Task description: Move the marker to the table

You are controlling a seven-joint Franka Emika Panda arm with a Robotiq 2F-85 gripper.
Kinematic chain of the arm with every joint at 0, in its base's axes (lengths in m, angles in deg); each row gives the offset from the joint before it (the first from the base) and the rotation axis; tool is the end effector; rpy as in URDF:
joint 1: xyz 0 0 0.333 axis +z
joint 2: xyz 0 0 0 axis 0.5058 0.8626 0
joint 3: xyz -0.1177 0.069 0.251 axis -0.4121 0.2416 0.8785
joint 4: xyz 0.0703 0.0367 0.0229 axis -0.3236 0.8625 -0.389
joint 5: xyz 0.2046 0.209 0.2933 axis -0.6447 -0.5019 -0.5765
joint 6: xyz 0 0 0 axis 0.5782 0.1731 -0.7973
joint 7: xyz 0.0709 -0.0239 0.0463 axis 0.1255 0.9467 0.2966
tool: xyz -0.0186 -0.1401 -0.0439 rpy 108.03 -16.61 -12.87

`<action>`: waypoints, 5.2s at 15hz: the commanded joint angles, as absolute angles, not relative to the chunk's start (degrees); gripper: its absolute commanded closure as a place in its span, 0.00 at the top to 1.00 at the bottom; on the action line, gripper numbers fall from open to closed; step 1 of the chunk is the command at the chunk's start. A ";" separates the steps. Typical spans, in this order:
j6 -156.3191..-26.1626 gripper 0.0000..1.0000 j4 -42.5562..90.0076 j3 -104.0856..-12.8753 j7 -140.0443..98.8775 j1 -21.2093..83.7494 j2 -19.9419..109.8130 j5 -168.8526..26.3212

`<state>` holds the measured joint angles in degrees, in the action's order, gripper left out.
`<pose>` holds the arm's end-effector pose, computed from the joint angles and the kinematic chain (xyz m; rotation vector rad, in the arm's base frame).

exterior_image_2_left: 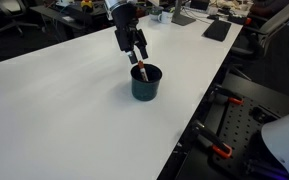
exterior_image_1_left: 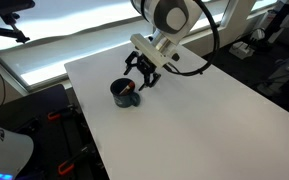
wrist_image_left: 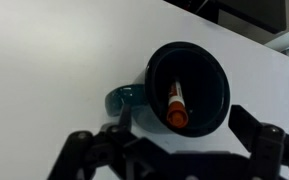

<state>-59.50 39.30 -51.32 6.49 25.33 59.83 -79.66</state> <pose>0.5294 -0.0032 0.1098 -2.7369 -0.4268 0.8586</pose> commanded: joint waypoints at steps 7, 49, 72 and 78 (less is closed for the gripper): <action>-61.28 0.37 41.00 -51.07 7.58 25.26 58.63 -79.29; -82.55 0.04 62.10 -57.80 12.84 22.21 30.19 -85.12; -100.95 0.22 66.84 -54.91 13.85 21.96 41.84 -85.22; -99.98 0.54 66.79 -54.18 13.95 21.69 42.01 -84.28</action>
